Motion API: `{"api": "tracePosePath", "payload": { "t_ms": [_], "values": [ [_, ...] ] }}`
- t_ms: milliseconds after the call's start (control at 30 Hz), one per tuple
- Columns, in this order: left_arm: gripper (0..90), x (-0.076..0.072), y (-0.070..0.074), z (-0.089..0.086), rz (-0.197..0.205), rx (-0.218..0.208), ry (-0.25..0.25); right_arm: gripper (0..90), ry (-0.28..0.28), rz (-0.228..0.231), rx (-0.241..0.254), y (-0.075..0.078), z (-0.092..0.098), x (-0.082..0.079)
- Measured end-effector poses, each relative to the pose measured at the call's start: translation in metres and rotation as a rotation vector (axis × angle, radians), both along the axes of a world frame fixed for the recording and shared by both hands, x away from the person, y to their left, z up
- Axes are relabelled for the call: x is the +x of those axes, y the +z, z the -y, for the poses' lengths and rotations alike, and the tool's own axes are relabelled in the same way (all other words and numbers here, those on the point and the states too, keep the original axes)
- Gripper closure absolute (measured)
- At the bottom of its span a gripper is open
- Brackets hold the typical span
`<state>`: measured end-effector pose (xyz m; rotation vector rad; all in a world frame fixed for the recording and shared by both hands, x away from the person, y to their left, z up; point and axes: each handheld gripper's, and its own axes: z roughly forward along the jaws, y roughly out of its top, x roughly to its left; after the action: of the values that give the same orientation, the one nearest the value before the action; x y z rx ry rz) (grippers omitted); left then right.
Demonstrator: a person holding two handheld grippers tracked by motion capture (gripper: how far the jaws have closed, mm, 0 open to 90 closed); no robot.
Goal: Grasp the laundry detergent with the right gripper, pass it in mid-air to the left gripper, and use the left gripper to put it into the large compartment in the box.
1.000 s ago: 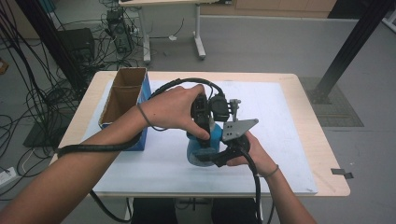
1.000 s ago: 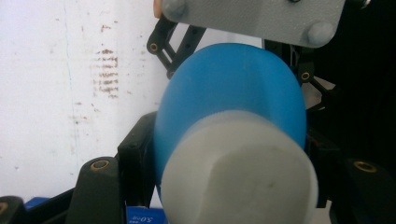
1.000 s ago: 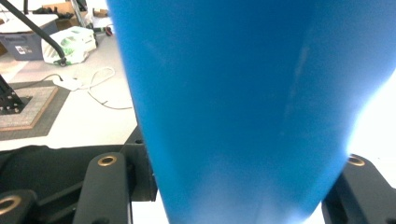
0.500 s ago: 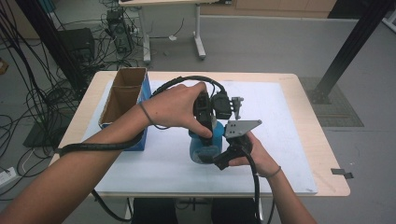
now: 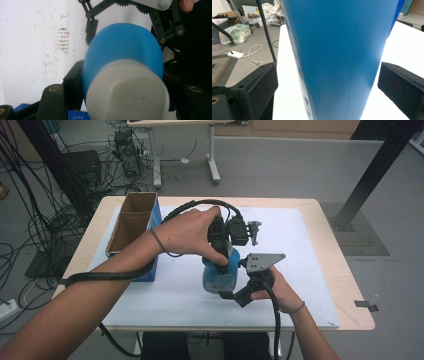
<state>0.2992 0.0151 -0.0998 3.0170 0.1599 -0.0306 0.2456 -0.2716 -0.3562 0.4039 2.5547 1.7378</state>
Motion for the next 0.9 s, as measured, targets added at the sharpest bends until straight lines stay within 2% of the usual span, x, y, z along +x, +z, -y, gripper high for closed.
{"api": "tracePosePath", "payload": {
  "t_ms": [300,567,700,900],
  "values": [
    [37.2,0.0,0.007,0.001,0.003,0.003,0.014,2.8,-0.043,0.001,-0.011,-0.002,0.008,-0.005],
    [37.1,0.005,0.015,-0.003,-0.009,0.001,0.056,3.0,-0.069,0.005,-0.029,0.002,0.017,-0.007],
    [37.2,0.01,0.016,-0.005,-0.011,0.007,0.078,3.7,-0.087,0.0,-0.06,0.006,0.021,-0.006],
    [37.1,0.019,0.021,-0.014,-0.029,-0.009,0.119,4.1,-0.122,-0.015,-0.107,0.01,0.029,-0.006]
  ]
}}
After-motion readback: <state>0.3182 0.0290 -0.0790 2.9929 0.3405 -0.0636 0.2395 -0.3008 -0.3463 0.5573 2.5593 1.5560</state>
